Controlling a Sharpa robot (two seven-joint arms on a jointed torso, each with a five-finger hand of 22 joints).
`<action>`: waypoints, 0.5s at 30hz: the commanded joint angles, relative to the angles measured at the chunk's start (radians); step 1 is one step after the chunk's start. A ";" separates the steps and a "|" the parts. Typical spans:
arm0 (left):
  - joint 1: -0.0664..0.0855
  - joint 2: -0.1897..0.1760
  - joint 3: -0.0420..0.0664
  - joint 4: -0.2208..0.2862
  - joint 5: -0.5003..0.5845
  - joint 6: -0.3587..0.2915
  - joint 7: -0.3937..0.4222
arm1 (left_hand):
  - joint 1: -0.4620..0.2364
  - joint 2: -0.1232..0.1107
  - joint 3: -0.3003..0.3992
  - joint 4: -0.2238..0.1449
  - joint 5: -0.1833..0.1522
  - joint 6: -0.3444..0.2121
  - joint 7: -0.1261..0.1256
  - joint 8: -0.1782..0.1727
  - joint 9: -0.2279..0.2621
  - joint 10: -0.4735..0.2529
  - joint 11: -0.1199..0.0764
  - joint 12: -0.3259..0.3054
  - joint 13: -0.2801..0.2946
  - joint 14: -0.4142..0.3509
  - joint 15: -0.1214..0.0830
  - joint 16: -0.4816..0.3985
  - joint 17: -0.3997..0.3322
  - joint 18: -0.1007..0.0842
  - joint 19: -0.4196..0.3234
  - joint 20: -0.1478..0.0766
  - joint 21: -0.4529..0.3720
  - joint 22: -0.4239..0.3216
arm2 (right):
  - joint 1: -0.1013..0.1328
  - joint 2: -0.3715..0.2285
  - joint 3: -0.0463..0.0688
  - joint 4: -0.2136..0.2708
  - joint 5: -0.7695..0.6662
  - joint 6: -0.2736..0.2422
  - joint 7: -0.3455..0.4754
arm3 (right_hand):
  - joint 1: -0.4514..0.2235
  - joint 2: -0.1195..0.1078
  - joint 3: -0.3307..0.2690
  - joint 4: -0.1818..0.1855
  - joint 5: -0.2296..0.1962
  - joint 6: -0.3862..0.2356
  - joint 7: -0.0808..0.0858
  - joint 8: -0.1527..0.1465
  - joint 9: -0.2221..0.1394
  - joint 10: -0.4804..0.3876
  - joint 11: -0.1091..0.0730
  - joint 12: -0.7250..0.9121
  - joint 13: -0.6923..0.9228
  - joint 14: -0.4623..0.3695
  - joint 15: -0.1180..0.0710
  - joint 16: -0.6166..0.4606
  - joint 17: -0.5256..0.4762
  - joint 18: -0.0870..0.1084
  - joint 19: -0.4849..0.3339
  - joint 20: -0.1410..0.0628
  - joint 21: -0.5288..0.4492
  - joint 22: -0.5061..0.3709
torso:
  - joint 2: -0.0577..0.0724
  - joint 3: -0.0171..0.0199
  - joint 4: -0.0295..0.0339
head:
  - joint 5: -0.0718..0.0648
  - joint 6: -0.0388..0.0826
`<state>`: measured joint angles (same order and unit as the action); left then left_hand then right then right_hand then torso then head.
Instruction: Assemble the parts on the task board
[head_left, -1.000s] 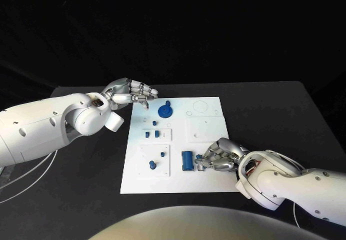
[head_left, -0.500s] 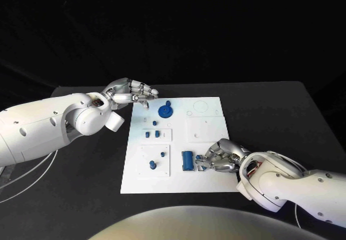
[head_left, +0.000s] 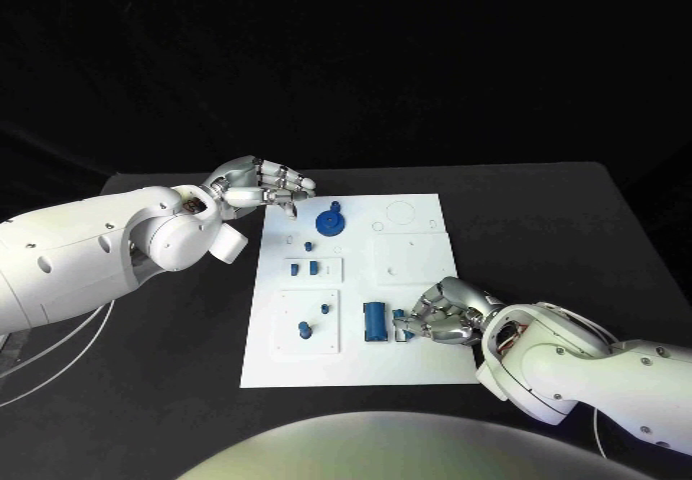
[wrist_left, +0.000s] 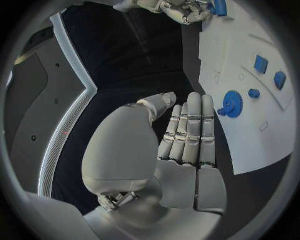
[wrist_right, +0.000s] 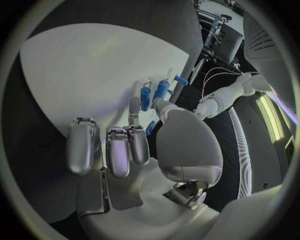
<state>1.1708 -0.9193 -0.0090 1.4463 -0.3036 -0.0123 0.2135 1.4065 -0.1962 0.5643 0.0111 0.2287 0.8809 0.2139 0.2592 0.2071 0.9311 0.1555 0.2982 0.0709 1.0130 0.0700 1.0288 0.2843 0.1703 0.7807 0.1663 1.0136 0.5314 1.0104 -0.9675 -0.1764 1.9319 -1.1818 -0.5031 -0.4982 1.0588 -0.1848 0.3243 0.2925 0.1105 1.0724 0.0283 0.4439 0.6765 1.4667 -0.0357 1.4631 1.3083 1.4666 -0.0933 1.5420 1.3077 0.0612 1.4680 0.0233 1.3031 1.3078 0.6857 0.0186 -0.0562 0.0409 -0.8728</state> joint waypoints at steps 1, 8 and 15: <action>0.000 0.001 0.001 0.001 0.006 0.014 0.006 | -0.001 0.010 0.000 -0.003 0.003 -0.004 0.002 0.004 0.001 -0.007 -0.001 0.004 0.001 -0.001 0.003 -0.002 0.001 0.014 -0.002 0.001 -0.005 -0.001 | -0.001 -0.001 0.000 0.004 -0.014 0.017 0.008 | 0.002 0.017 -0.006 -0.001 -0.001 0.009 0.000 -0.003 0.002 0.071 -0.006 0.007 0.199 0.087 -0.005 0.001 0.168 -0.011 0.021 -0.009 0.005 0.197 | 0.000 0.0000 0.0003 | -0.001 0.000; 0.000 0.002 0.001 0.001 0.006 0.014 0.006 | -0.001 0.010 0.000 -0.003 0.003 -0.004 0.002 0.004 0.001 -0.007 -0.001 0.004 0.001 -0.001 0.003 -0.002 0.001 0.014 -0.002 0.001 -0.005 -0.001 | -0.001 -0.001 0.000 0.006 -0.011 0.022 0.015 | 0.019 0.029 -0.007 -0.006 -0.001 0.014 -0.002 -0.002 0.002 0.074 -0.008 0.014 0.203 0.087 -0.006 0.002 0.169 -0.012 0.022 -0.010 0.007 0.197 | 0.000 -0.0005 0.0006 | -0.001 0.000; 0.000 0.002 0.001 -0.001 0.006 0.014 0.005 | -0.003 0.010 0.000 -0.001 0.004 -0.004 0.002 0.004 0.001 -0.009 -0.001 0.005 0.001 -0.002 0.003 -0.002 0.001 0.014 -0.003 0.002 -0.006 -0.001 | -0.001 -0.002 0.000 0.011 -0.006 0.022 0.022 | 0.012 0.032 -0.017 -0.001 -0.003 0.018 -0.003 -0.002 0.002 0.076 -0.009 0.019 0.207 0.088 -0.007 0.003 0.173 -0.013 0.024 -0.011 0.013 0.199 | 0.000 -0.0005 0.0003 | -0.001 0.000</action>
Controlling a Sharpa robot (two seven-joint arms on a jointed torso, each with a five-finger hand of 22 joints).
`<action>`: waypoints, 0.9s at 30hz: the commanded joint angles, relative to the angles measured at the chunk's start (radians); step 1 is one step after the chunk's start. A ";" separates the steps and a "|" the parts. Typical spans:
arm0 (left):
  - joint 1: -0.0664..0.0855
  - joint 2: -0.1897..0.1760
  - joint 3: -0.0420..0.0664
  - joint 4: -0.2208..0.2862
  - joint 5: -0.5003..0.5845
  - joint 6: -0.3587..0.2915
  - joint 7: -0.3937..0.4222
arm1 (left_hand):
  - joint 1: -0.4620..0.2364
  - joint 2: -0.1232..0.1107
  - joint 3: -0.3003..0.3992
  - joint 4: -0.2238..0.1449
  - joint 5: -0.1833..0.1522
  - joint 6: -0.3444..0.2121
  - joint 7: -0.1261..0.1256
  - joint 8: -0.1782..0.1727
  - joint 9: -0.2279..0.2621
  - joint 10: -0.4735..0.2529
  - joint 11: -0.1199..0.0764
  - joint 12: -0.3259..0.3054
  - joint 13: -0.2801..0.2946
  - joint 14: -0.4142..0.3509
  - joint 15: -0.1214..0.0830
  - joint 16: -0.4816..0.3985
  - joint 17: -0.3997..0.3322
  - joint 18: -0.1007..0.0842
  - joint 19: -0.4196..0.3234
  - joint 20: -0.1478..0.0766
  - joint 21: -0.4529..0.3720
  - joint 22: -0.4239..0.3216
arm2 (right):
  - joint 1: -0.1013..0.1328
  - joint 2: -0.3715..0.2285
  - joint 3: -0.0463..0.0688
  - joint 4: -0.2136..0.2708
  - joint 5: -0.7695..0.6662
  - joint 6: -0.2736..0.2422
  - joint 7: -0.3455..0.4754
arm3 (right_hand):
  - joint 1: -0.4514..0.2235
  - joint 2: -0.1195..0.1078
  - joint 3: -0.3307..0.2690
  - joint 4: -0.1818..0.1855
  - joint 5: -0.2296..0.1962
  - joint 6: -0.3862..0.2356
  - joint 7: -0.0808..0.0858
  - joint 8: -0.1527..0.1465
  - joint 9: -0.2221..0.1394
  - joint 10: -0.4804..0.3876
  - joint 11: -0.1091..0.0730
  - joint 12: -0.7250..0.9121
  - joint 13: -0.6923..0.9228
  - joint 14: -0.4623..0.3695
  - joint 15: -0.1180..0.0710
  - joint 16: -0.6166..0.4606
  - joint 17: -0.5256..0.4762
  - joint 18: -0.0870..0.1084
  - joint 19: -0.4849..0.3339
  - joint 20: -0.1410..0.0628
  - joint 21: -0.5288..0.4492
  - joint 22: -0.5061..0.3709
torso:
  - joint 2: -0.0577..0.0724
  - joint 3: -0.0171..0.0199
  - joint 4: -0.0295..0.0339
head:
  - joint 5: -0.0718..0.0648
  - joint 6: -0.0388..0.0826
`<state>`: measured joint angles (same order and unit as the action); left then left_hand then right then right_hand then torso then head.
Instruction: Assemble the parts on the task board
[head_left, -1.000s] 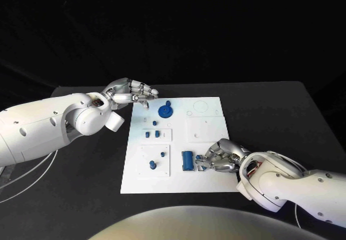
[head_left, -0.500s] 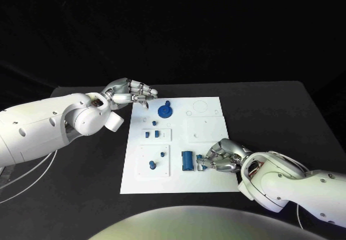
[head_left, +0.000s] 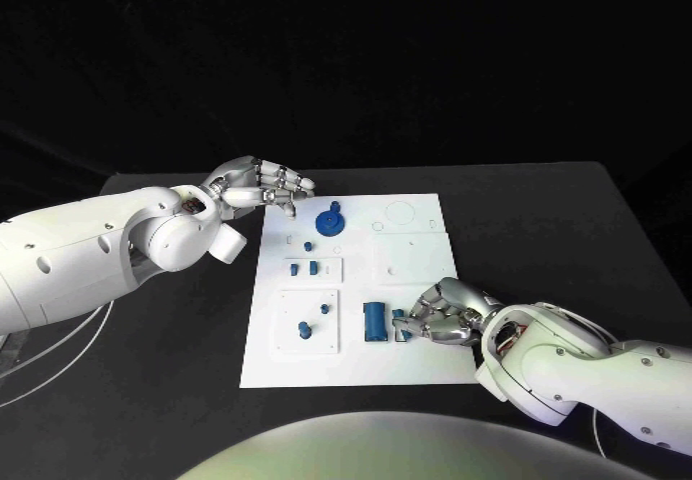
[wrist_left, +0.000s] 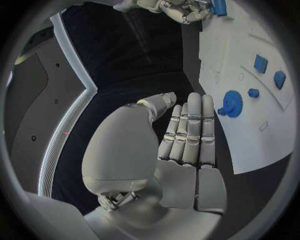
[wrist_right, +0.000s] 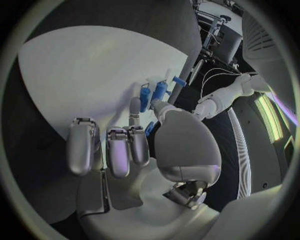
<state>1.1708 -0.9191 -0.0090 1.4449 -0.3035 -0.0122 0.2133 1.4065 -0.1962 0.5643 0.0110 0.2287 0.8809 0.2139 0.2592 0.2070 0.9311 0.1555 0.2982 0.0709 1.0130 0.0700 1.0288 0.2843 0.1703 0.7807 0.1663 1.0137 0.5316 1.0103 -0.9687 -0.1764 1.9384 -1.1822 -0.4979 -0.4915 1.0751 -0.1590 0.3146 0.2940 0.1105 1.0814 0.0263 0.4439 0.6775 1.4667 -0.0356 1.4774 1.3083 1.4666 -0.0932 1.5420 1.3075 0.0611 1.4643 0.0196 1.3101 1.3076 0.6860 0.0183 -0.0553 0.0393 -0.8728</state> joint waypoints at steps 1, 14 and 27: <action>0.000 0.001 0.001 0.000 0.006 0.014 0.004 | -0.003 0.010 0.000 -0.001 0.004 -0.004 0.002 0.004 0.001 -0.009 -0.001 0.005 0.001 -0.002 0.003 -0.002 0.001 0.014 -0.003 0.002 -0.006 -0.002 | -0.001 -0.001 0.000 0.006 -0.005 0.017 0.016 | -0.005 0.007 -0.009 -0.002 -0.003 0.009 -0.001 -0.002 0.001 0.076 -0.009 0.005 0.207 0.088 -0.007 0.003 0.173 -0.012 0.027 -0.007 0.005 0.199 | 0.000 -0.0002 -0.0008 | 0.001 0.000; 0.000 0.001 0.001 -0.002 0.006 0.015 0.002 | -0.004 0.012 0.001 0.000 0.004 -0.003 0.002 0.004 0.001 -0.009 0.000 0.006 0.001 -0.002 0.004 -0.002 0.001 0.014 -0.003 0.002 -0.006 -0.002 | -0.001 -0.016 0.000 0.010 -0.009 0.020 0.013 | -0.009 0.011 -0.012 -0.002 -0.002 0.011 -0.001 -0.002 0.001 0.077 -0.009 0.007 0.208 0.088 -0.007 0.003 0.175 -0.013 0.028 -0.007 0.008 0.199 | -0.001 -0.0007 -0.0003 | 0.001 0.000; 0.000 0.001 0.000 -0.003 0.011 0.003 0.017 | -0.004 0.012 0.001 0.000 0.004 -0.003 0.002 0.004 0.001 -0.009 0.000 0.006 0.001 -0.002 0.004 -0.002 0.001 0.014 -0.003 0.002 -0.006 -0.002 | 0.005 -0.040 0.001 0.007 0.008 0.000 0.071 | 0.049 -0.014 -0.039 -0.010 -0.001 -0.001 0.002 -0.016 -0.003 0.072 -0.008 -0.010 0.199 0.086 -0.007 0.000 0.164 -0.010 0.022 -0.008 -0.009 0.195 | -0.003 -0.0009 -0.0008 | 0.003 0.000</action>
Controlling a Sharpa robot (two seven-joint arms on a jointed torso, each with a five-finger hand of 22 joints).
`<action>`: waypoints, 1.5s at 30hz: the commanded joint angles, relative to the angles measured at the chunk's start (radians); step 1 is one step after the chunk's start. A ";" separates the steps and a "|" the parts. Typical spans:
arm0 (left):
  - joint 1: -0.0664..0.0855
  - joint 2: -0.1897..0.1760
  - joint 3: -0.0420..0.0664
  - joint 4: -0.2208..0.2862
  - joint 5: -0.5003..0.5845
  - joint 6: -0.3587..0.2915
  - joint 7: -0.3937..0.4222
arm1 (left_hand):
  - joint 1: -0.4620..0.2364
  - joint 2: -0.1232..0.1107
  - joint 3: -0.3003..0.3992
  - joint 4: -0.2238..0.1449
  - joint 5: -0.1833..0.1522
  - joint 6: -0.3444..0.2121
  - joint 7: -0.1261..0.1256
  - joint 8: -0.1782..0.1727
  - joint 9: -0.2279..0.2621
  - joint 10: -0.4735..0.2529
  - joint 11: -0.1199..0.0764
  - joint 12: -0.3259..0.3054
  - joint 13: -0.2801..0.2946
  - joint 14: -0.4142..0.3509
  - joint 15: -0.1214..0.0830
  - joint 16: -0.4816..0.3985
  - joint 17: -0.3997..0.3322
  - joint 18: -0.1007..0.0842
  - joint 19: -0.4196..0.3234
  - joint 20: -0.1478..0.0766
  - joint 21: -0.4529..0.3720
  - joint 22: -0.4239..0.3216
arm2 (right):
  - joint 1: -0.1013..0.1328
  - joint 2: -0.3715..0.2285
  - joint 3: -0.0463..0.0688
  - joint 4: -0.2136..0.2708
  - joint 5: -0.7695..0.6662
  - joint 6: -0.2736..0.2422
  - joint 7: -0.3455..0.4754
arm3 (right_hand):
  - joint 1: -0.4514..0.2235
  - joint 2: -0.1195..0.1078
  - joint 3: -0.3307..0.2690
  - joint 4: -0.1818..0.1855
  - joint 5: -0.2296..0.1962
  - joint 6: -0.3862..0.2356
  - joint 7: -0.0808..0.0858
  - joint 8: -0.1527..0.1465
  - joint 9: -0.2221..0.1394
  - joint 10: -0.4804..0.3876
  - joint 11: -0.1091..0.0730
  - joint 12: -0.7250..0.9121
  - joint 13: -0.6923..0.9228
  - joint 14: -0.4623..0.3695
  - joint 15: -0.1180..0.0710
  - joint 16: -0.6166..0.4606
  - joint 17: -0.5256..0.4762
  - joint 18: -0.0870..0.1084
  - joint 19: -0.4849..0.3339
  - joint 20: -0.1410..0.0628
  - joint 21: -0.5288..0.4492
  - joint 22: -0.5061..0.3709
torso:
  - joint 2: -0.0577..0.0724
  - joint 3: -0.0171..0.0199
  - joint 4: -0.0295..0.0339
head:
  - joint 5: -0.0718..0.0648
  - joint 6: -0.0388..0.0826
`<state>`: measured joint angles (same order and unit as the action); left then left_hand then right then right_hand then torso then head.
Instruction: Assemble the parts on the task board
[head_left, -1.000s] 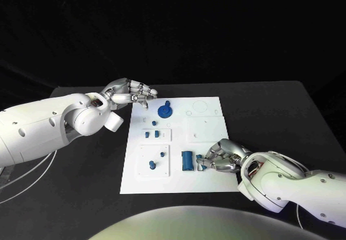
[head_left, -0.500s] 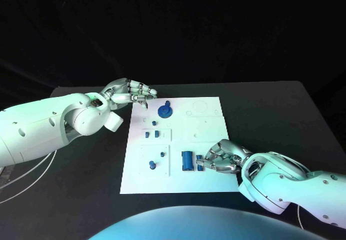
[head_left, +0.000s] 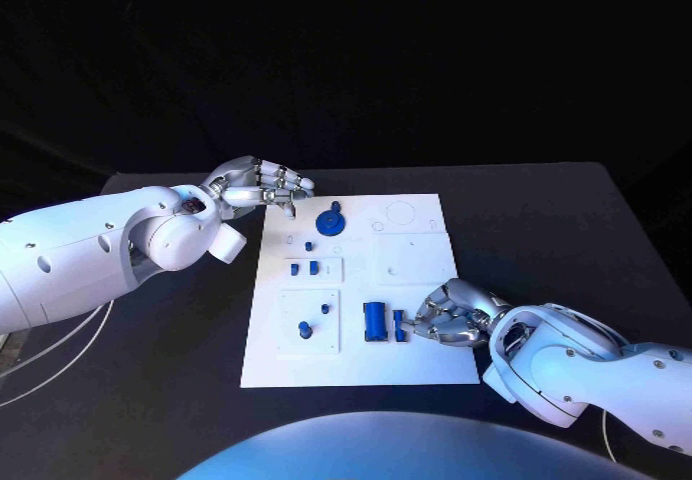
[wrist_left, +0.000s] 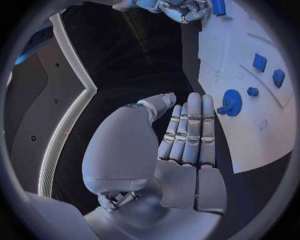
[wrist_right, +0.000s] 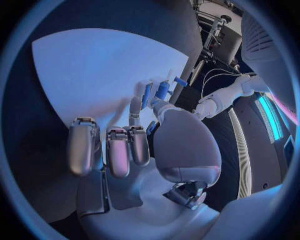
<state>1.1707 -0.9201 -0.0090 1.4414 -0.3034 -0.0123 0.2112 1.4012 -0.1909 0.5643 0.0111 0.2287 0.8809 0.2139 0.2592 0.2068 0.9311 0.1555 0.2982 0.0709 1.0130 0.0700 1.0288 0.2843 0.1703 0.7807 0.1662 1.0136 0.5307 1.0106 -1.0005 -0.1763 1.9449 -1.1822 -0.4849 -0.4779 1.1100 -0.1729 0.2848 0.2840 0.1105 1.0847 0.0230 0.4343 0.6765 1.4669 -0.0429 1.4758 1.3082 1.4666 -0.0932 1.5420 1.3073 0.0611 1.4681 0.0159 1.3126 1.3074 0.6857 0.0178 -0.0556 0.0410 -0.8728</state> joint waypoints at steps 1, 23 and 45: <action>0.000 0.003 0.000 0.000 0.013 0.001 0.023 | 0.000 0.007 0.001 0.000 0.005 -0.003 0.001 0.005 0.002 -0.010 -0.001 0.007 0.001 -0.002 0.004 -0.002 0.001 0.014 -0.003 0.002 -0.007 -0.001 | 0.008 -0.011 0.001 -0.001 0.015 -0.022 0.074 | 0.015 -0.001 -0.010 0.001 -0.001 -0.005 0.005 -0.007 -0.003 0.071 0.000 -0.010 0.198 0.085 -0.007 -0.001 0.162 -0.009 0.017 -0.004 -0.015 0.195 | -0.003 -0.0008 -0.0005 | 0.001 0.000; -0.042 0.062 -0.001 -0.061 0.285 -0.213 0.258 | -0.046 -0.022 0.032 0.075 -0.003 -0.028 -0.002 0.037 0.027 0.059 0.011 -0.027 -0.008 -0.214 0.072 -0.470 -0.155 0.009 -0.152 0.116 -0.546 -0.327 | 0.179 0.165 0.008 -0.523 0.886 -0.049 0.900 | 0.284 -0.037 0.126 -0.006 0.164 -0.188 0.137 -0.206 -0.107 -0.394 0.131 -1.141 -0.684 -0.312 0.118 -0.854 -0.811 0.115 -0.423 0.117 -1.117 -0.296 | -0.062 -0.0233 -0.0079 | -0.006 0.127; -0.086 0.118 0.004 0.009 0.278 -0.467 0.267 | -1.401 0.191 -0.564 -0.011 -0.229 -0.881 -0.214 -0.259 -0.207 -0.931 -0.155 -0.298 -0.071 -1.013 -0.070 -1.029 -0.284 -0.170 -0.781 -0.166 -1.014 -0.531 | 0.080 0.220 0.130 -0.444 1.082 -0.222 0.954 | -1.110 0.173 -0.285 -0.284 -0.110 -1.085 -0.023 -0.434 -0.677 -1.467 0.043 -1.476 -1.308 -1.467 0.093 -1.542 -1.307 -0.061 -1.468 -0.016 -1.313 -1.307 | -0.130 -0.0185 0.0462 | -0.035 0.253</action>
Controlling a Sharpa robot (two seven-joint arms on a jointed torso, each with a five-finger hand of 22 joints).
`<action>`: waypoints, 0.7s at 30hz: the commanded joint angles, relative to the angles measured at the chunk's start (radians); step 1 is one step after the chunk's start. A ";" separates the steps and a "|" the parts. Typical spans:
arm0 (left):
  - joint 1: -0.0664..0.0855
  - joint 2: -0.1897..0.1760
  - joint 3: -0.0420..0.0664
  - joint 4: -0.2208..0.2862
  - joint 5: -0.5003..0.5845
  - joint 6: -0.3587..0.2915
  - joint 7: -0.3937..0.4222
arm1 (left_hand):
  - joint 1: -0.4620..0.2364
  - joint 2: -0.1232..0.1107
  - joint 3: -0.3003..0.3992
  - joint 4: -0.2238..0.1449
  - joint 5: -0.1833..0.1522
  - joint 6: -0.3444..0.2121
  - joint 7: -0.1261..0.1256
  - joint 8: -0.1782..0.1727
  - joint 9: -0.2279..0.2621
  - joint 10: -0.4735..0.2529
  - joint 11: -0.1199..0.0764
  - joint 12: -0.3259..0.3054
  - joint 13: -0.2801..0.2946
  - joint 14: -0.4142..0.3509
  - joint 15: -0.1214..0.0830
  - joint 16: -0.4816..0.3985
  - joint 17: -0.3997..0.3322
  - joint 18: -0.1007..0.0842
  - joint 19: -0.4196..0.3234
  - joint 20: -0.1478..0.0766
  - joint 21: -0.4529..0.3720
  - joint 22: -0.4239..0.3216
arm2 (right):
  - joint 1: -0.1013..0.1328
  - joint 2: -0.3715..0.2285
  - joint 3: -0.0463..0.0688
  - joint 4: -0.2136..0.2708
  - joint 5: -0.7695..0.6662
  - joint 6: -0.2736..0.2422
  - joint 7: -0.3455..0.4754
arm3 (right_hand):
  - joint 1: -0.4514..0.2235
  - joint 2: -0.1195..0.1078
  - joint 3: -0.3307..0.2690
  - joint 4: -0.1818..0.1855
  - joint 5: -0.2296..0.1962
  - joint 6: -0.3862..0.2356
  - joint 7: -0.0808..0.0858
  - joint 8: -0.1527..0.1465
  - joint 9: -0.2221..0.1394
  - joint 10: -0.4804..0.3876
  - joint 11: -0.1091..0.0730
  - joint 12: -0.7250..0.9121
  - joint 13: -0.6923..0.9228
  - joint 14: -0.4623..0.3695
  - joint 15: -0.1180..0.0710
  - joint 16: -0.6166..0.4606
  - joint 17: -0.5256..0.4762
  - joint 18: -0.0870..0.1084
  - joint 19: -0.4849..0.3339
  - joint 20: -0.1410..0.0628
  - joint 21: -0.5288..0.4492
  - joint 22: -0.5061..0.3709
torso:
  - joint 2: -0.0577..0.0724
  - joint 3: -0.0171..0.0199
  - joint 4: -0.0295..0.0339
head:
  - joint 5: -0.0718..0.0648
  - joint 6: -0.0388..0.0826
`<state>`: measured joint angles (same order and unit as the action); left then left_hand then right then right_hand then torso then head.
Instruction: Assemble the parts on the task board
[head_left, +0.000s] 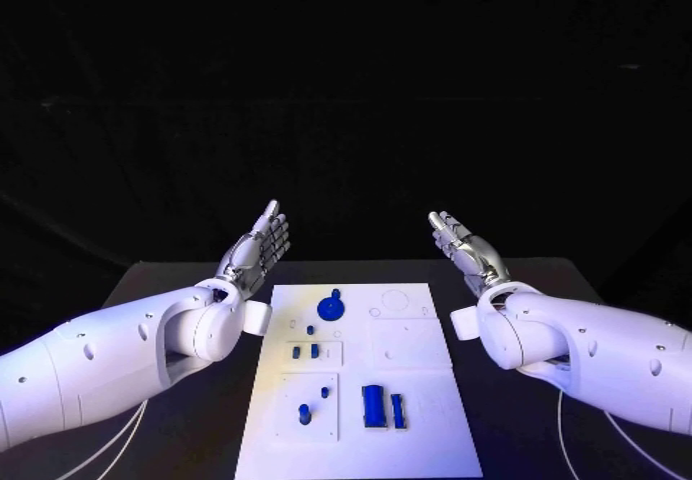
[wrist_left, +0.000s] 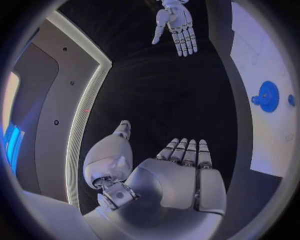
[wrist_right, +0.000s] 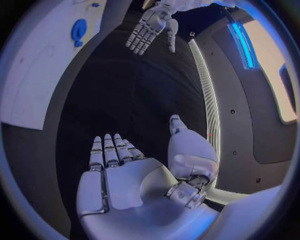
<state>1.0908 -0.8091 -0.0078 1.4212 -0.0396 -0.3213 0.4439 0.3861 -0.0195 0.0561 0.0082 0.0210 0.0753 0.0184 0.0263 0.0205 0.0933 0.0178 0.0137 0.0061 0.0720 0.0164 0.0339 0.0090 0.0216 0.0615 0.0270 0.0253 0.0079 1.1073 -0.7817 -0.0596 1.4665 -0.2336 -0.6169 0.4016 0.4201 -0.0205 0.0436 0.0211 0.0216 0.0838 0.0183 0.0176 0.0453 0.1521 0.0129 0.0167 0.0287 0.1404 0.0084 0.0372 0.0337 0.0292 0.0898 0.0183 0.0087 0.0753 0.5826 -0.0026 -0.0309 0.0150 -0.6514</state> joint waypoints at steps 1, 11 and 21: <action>-0.010 0.010 0.003 0.043 0.017 -0.192 0.039 | -0.386 0.019 -0.056 -0.008 -0.021 -0.075 -0.018 -0.026 -0.020 -0.093 -0.018 -0.014 -0.006 -0.072 -0.016 -0.034 -0.009 -0.022 -0.061 -0.027 -0.025 -0.008 | -0.025 0.001 0.022 0.048 0.154 -0.103 0.083 | -0.420 0.020 -0.044 -0.021 -0.022 -0.084 -0.018 -0.018 -0.045 -0.152 -0.013 -0.017 -0.029 -0.140 -0.008 -0.037 -0.034 -0.029 -0.090 -0.018 -0.009 -0.075 | -0.030 0.0021 0.0244 | -0.011 0.038; -0.037 0.027 0.007 0.136 0.037 -0.418 0.072 | -0.386 0.019 -0.056 -0.008 -0.021 -0.075 -0.018 -0.026 -0.020 -0.093 -0.018 -0.014 -0.006 -0.072 -0.016 -0.034 -0.009 -0.022 -0.061 -0.027 -0.025 -0.008 | -0.057 0.002 0.060 0.104 0.234 -0.153 0.118 | -0.420 0.020 -0.044 -0.021 -0.022 -0.084 -0.018 -0.018 -0.045 -0.152 -0.013 -0.017 -0.029 -0.140 -0.008 -0.037 -0.034 -0.029 -0.090 -0.018 -0.009 -0.075 | -0.038 0.0026 0.0309 | -0.015 0.051; -0.041 0.029 0.008 0.149 0.040 -0.449 0.076 | -0.386 0.019 -0.056 -0.008 -0.021 -0.075 -0.018 -0.026 -0.020 -0.093 -0.018 -0.014 -0.006 -0.072 -0.016 -0.034 -0.009 -0.022 -0.061 -0.027 -0.025 -0.008 | -0.057 0.002 0.060 0.104 0.234 -0.153 0.118 | -0.420 0.020 -0.044 -0.021 -0.022 -0.084 -0.018 -0.018 -0.045 -0.152 -0.013 -0.017 -0.029 -0.140 -0.008 -0.037 -0.034 -0.029 -0.090 -0.018 -0.009 -0.075 | -0.038 0.0026 0.0309 | -0.015 0.051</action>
<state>1.0497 -0.7819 -0.0012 1.5669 -0.0046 -0.7313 0.4938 0.0064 0.0008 0.0042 0.0000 0.0035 0.0072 -0.0021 0.0055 0.0008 0.0037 0.0002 0.0067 0.0008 0.0036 0.0002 0.0035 0.0008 0.0060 0.0036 0.0000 0.0059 0.0009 1.0505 -0.7803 -0.0006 1.5682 -0.0084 -0.7615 0.4967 0.0053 0.0000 0.0056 -0.0014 0.0033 0.0037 -0.0002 0.0035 0.0010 0.0052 -0.0001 0.0066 0.0009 0.0050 -0.0002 0.0067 0.0010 0.0138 0.0047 0.0000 0.0049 0.0010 0.5445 0.0001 -0.0002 -0.0001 -0.6001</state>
